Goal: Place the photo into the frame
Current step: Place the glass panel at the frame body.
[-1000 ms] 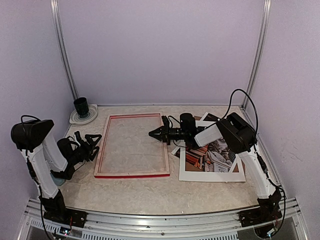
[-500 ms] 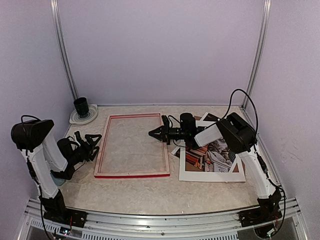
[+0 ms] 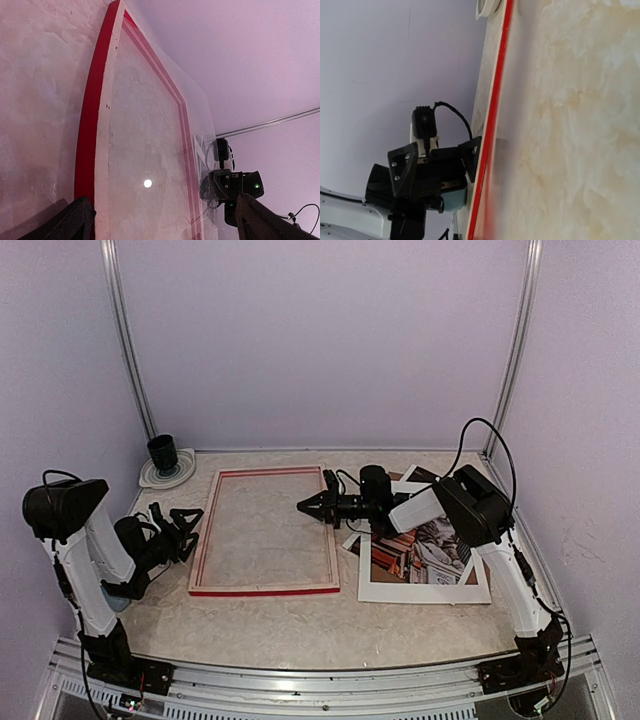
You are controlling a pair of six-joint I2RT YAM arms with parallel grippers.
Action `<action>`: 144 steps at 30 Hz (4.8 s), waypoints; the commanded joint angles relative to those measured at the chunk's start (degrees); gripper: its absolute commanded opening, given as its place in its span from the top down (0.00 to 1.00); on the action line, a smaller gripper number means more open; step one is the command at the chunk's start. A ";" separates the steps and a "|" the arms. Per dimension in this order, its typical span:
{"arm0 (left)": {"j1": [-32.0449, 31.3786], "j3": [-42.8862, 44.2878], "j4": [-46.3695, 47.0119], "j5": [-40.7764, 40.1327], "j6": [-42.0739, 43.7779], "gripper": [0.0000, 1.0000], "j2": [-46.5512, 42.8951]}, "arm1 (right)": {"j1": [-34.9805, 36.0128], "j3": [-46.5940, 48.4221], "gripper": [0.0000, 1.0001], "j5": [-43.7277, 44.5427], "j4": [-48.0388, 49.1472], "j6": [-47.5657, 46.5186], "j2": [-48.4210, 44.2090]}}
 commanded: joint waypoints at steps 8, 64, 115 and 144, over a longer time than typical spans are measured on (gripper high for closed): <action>-0.07 -0.75 -0.65 2.67 -0.60 0.01 1.39 | 1.10 3.14 1.00 1.36 0.07 -2.27 -2.40; -0.11 -0.77 0.50 2.94 -1.22 0.01 2.24 | 1.53 6.83 0.42 6.67 -28.91 -19.56 -8.63; -0.12 -0.92 1.27 3.06 -1.51 0.01 2.37 | -0.01 4.01 0.67 -0.58 -22.59 -14.66 -7.40; -0.10 -0.83 1.68 3.25 -1.77 0.01 2.76 | -0.93 0.22 0.91 -5.82 -0.37 0.27 -1.78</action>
